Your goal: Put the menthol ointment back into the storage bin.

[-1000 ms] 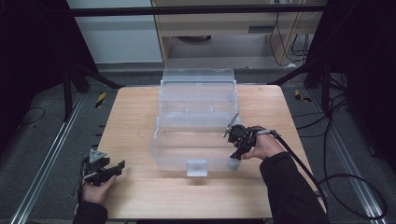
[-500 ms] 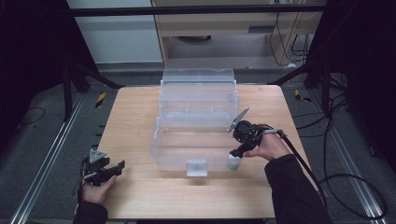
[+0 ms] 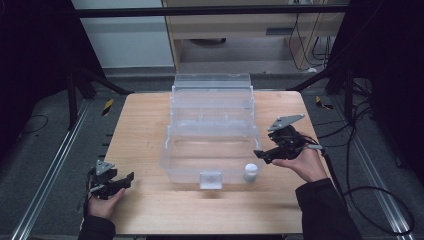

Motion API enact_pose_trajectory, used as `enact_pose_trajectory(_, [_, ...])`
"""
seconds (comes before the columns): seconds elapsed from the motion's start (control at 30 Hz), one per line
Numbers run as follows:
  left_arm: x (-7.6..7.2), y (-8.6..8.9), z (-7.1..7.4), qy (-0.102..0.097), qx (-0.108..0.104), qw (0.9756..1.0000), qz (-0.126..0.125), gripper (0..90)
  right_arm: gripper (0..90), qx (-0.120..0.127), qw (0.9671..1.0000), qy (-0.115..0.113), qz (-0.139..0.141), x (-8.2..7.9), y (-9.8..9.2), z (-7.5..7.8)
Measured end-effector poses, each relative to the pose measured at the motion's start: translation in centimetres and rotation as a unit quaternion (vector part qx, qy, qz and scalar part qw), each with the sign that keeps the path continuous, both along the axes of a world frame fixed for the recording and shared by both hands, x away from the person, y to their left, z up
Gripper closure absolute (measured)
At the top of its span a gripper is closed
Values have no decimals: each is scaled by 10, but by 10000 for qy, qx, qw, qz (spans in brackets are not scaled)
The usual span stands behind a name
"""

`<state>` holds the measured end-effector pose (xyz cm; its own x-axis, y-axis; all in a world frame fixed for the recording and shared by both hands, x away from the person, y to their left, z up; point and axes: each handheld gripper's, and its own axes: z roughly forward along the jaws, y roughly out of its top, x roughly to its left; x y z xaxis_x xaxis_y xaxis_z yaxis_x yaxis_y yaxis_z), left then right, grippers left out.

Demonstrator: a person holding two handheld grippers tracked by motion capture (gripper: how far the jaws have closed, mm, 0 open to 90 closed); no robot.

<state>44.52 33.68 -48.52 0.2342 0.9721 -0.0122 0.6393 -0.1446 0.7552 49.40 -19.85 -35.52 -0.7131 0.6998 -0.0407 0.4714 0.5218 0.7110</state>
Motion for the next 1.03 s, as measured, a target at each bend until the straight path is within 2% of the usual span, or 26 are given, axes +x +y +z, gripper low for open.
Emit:
enact_pose_trajectory(0.17, [0,0,0,-11,26,10000,10,307,183,346,9985,-149,-387,-12,-21,-9])
enact_pose_trajectory(0.27, [0,0,-1,1,37,10000,14,303,188,547,9964,-274,-595,-17,-33,-17])
enact_pose_trajectory(0.43, [0,-1,-1,2,50,10000,23,297,186,954,9899,-381,-977,-24,-50,-36])
enact_pose_trajectory(0.6, [0,-1,-2,-7,75,10000,36,291,183,1170,9835,-371,-1327,-29,-64,-59])
enact_pose_trajectory(0.63, [0,-1,-2,-16,70,10000,38,290,183,1202,9820,-389,-1404,-29,-67,-64])
enact_pose_trajectory(0.7, [0,-1,-2,-35,75,10000,42,286,182,1142,9810,-369,-1521,-30,-73,-71])
enact_pose_trajectory(0.83, [0,0,-1,-81,95,9999,77,276,190,1220,9759,-501,-1739,-35,-86,-89])
enact_pose_trajectory(0.87, [1,1,-2,-89,89,9999,91,274,192,1170,9759,-503,-1773,-37,-90,-94])
enact_pose_trajectory(1.03, [1,4,-2,-116,110,9998,150,264,183,1125,9712,-444,-2055,-38,-102,-113])
